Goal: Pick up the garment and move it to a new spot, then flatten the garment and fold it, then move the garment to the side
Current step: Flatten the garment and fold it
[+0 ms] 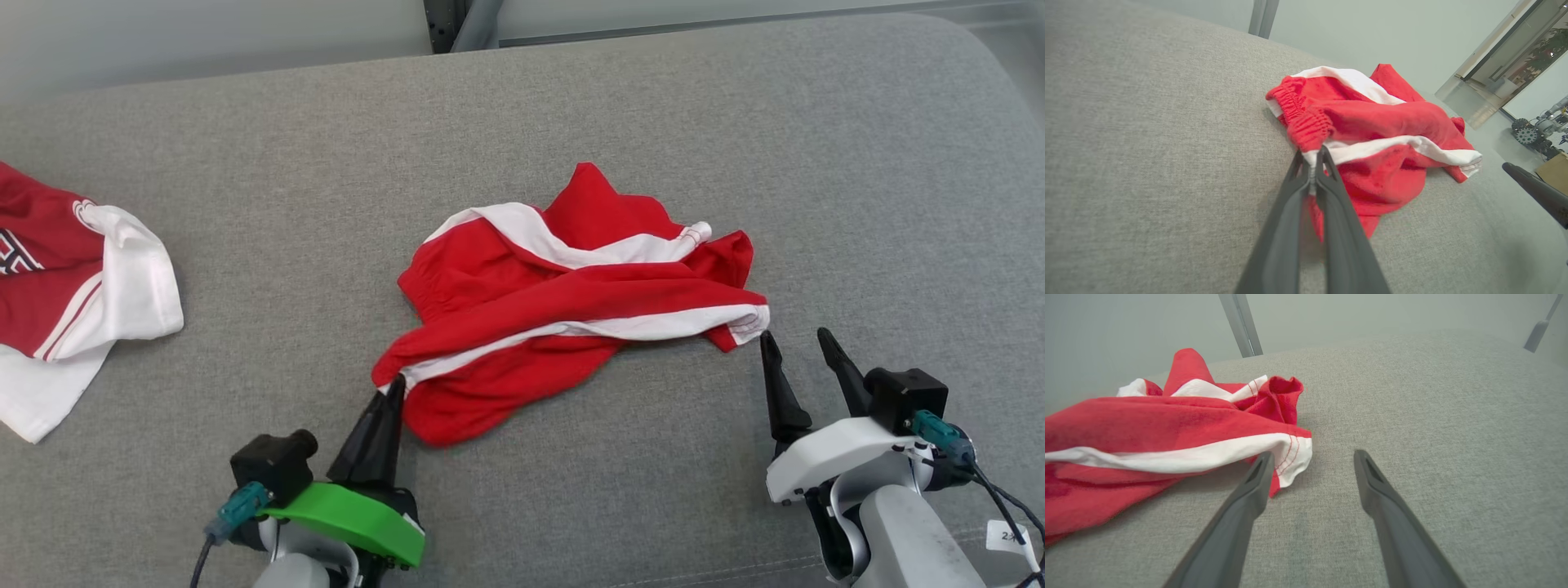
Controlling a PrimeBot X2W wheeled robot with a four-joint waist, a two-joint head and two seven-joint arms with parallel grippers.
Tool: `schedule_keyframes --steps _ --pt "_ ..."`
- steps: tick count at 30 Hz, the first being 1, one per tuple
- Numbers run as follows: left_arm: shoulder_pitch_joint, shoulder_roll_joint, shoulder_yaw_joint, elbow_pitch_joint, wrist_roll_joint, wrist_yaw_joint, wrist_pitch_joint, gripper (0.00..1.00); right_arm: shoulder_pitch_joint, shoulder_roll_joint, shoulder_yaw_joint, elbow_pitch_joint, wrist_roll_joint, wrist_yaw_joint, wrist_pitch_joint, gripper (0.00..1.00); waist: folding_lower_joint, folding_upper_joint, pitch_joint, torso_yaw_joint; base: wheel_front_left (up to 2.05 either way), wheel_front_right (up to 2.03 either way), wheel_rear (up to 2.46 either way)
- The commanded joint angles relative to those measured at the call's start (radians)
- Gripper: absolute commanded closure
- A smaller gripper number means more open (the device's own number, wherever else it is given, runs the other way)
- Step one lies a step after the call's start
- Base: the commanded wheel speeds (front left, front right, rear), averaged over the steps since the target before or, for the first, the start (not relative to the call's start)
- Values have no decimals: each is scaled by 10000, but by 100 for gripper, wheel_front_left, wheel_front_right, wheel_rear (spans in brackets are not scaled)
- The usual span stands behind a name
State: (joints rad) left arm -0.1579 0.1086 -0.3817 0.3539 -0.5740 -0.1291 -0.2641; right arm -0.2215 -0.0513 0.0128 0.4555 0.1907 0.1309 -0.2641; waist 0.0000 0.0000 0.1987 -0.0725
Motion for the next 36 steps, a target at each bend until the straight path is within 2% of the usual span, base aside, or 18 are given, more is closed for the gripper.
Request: schedule_keyframes --steps 1,5,9,15,16,17,18,19,27,32,36 --pt "-140 46 193 -52 121 -20 -4 100 -178 -24 -14 35 59 -3 -2 0 0 0 27 25 0 0 0" --pt "-154 -24 425 -56 525 -20 -4 100 -358 -20 85 245 250 -3 -2 0 0 0 88 67 0 0 0" --pt "-255 -62 396 -88 666 -20 -4 100 -615 -24 546 611 667 -3 -1 0 0 0 209 152 0 0 0" --pt "-281 -89 297 -58 699 -20 -4 100 -785 -102 722 786 842 -3 -2 0 0 0 329 236 0 0 0" --pt "-287 -91 276 -52 706 -21 -4 100 -809 -100 741 805 863 -3 -2 12 0 0 343 254 0 0 0" --pt "-293 -93 257 -45 707 -21 -4 100 -823 -106 750 817 889 -5 -2 40 0 0 350 275 0 0 0" --pt "-293 -92 237 -33 708 -21 -4 100 -844 -104 757 780 929 -3 -2 60 0 0 352 296 0 0 0" --pt "-282 -83 236 -14 709 -21 -4 100 -839 -113 774 765 949 -3 -2 100 0 0 347 311 0 0 0" --pt "-153 -36 340 94 752 -21 -4 100 -613 -160 710 489 1060 -5 -2 100 0 0 196 372 0 0 0" --pt "-273 10 658 -228 709 -21 -5 100 -443 -136 692 -460 1244 -3 -2 100 0 0 -227 372 0 0 0" --pt "-1283 708 458 -727 843 -21 -5 100 -1133 -442 934 -1483 1422 -3 -2 100 0 0 -454 401 0 0 0"
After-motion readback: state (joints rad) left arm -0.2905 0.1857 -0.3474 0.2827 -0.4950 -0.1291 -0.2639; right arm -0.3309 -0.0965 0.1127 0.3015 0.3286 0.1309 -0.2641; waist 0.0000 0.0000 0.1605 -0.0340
